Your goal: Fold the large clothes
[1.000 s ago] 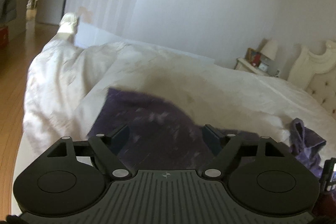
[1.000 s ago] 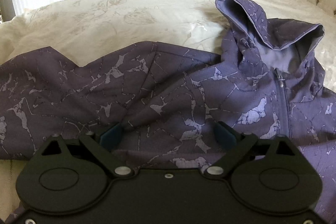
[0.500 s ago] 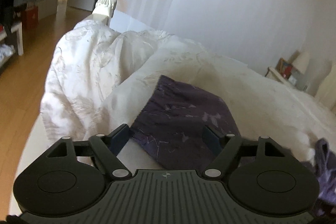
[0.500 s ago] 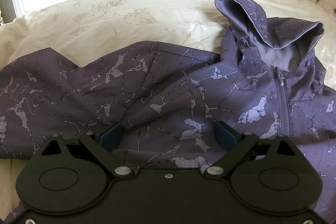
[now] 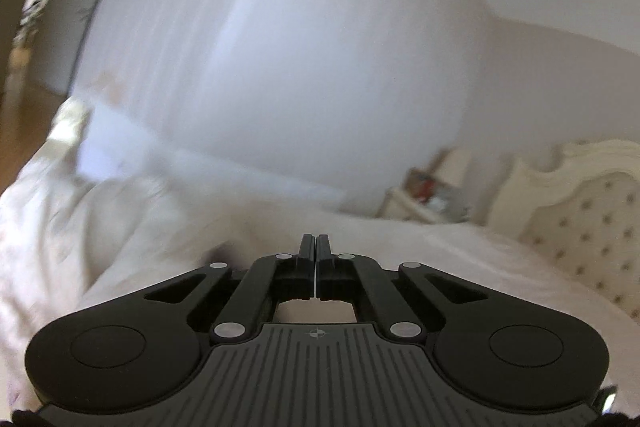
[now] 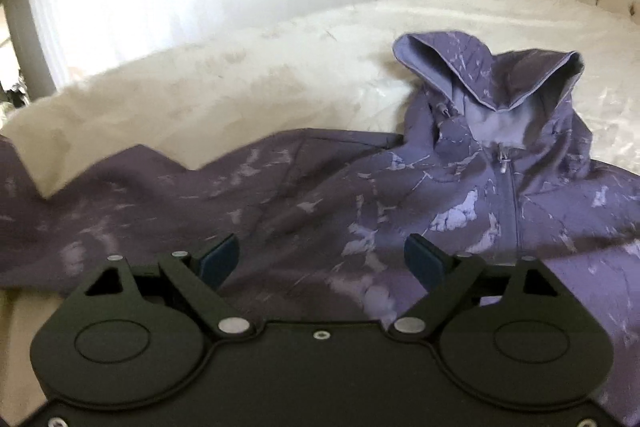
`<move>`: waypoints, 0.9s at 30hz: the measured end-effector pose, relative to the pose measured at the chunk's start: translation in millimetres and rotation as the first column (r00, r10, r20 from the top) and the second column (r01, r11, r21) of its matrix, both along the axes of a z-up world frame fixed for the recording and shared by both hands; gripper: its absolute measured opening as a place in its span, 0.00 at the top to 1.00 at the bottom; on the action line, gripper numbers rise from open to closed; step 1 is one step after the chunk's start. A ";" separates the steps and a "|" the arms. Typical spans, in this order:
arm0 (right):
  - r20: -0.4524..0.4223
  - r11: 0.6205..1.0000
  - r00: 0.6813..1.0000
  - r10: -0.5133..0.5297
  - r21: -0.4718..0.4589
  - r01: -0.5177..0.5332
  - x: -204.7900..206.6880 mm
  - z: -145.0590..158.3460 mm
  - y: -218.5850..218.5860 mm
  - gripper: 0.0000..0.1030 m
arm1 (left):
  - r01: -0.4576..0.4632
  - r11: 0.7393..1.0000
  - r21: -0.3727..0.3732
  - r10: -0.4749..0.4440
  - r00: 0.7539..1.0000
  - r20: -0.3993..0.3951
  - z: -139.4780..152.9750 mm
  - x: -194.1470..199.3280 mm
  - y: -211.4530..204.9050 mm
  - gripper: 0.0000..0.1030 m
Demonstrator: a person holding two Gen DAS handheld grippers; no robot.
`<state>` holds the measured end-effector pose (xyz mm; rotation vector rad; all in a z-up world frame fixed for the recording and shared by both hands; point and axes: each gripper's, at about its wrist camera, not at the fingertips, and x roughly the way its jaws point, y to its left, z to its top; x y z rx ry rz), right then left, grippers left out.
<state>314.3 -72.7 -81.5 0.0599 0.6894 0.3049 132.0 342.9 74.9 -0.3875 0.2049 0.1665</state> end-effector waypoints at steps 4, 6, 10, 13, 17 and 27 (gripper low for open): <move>0.002 0.996 0.998 0.060 -0.068 -0.059 -27.0 -10.0 14.1 0.13 | 0.087 0.995 0.041 -0.088 0.996 0.030 22.7 15.0 -31.4 1.00; -0.043 0.989 0.996 0.081 -0.122 -0.086 -31.6 -28.0 23.8 0.12 | 0.099 0.993 0.071 -0.100 0.995 0.020 26.0 20.3 -45.4 0.98; -0.022 0.993 0.997 0.071 -0.092 -0.073 -33.5 -33.6 19.4 0.11 | 0.103 0.985 0.138 -0.099 0.994 -0.035 17.0 23.1 -61.1 0.56; -0.027 0.992 0.996 0.082 -0.090 -0.084 -31.7 -33.6 16.2 0.10 | 0.078 0.985 0.152 -0.067 0.995 -0.077 -1.8 14.5 -53.4 0.28; -0.016 0.993 0.996 0.085 -0.080 -0.086 -33.4 -36.5 14.4 0.09 | 0.023 0.987 0.156 0.004 0.986 -0.170 -29.5 -1.2 -39.8 0.20; -0.015 0.993 0.996 0.089 -0.077 -0.090 -34.2 -37.2 14.0 0.08 | -0.159 0.985 0.060 0.170 0.918 -0.358 -93.5 -18.9 15.2 0.17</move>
